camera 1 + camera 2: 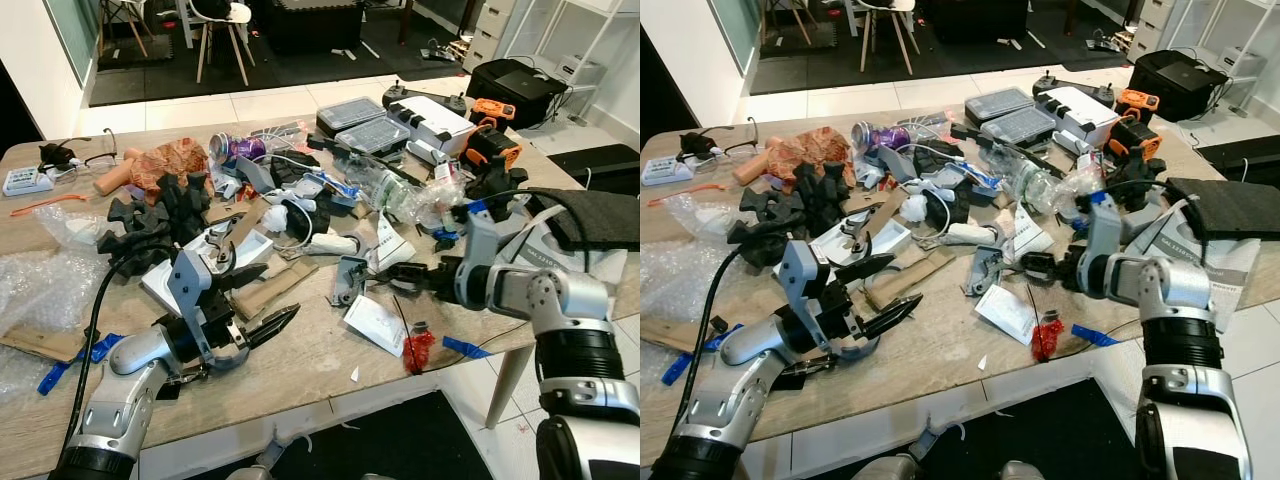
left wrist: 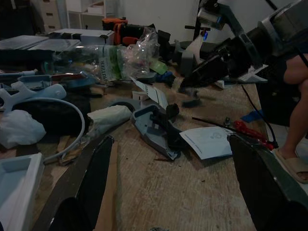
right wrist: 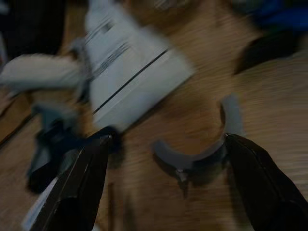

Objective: Picking trash to rubbish bin

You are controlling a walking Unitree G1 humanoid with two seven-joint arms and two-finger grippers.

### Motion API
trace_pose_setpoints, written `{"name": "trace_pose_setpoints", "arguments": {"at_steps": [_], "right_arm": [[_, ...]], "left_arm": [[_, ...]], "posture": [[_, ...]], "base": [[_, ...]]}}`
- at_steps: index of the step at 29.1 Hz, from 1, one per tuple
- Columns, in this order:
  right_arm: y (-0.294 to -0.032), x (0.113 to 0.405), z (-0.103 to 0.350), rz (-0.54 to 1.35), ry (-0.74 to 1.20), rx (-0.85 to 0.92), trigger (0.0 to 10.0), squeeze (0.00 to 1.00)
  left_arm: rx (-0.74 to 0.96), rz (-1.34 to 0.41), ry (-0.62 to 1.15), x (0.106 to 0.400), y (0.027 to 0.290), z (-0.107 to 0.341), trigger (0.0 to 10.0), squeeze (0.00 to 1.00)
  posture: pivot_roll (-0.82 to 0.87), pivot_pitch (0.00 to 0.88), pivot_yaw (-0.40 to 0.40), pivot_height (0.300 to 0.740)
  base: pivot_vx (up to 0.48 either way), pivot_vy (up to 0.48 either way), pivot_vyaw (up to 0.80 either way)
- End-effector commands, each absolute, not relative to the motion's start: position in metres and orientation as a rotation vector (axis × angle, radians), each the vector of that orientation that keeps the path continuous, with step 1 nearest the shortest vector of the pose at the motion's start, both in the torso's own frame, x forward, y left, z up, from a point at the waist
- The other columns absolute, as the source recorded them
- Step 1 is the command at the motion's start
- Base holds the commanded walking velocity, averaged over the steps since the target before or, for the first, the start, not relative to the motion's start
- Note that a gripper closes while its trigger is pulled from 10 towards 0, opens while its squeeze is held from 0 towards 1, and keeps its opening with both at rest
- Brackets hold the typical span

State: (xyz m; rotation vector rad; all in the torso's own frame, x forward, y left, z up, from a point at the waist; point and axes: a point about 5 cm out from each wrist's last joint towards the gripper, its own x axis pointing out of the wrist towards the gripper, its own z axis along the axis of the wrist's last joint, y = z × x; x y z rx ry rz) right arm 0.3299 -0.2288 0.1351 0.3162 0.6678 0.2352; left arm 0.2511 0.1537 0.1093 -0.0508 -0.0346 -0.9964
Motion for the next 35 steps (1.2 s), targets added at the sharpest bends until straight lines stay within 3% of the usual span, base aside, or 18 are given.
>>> {"name": "trace_pose_setpoints", "arguments": {"at_steps": [1, 12, 35], "right_arm": [[-0.234, 0.333, 0.142, 0.207, 0.659, 0.309, 10.0, 0.0], [-0.24, 0.327, 0.145, 0.149, 0.731, 0.227, 10.0, 0.0], [-0.247, 0.318, 0.11, 0.068, 0.851, 0.323, 10.0, 0.0]], "left_arm": [[-0.062, -0.999, -0.021, 0.249, 0.155, 0.104, 10.0, 0.0], [-0.068, -1.004, -0.027, 0.249, 0.151, 0.103, 10.0, 0.0], [-0.076, -1.003, -0.03, 0.25, 0.153, 0.105, 10.0, 0.0]], "posture": [[0.02, 0.0, -0.001, 0.74], [0.02, 0.0, -0.004, 0.74], [0.02, 0.0, -0.004, 0.74]], "base": [[0.0, 0.0, 0.0], [0.0, 0.0, 0.0], [0.0, 0.0, 0.0]]}}
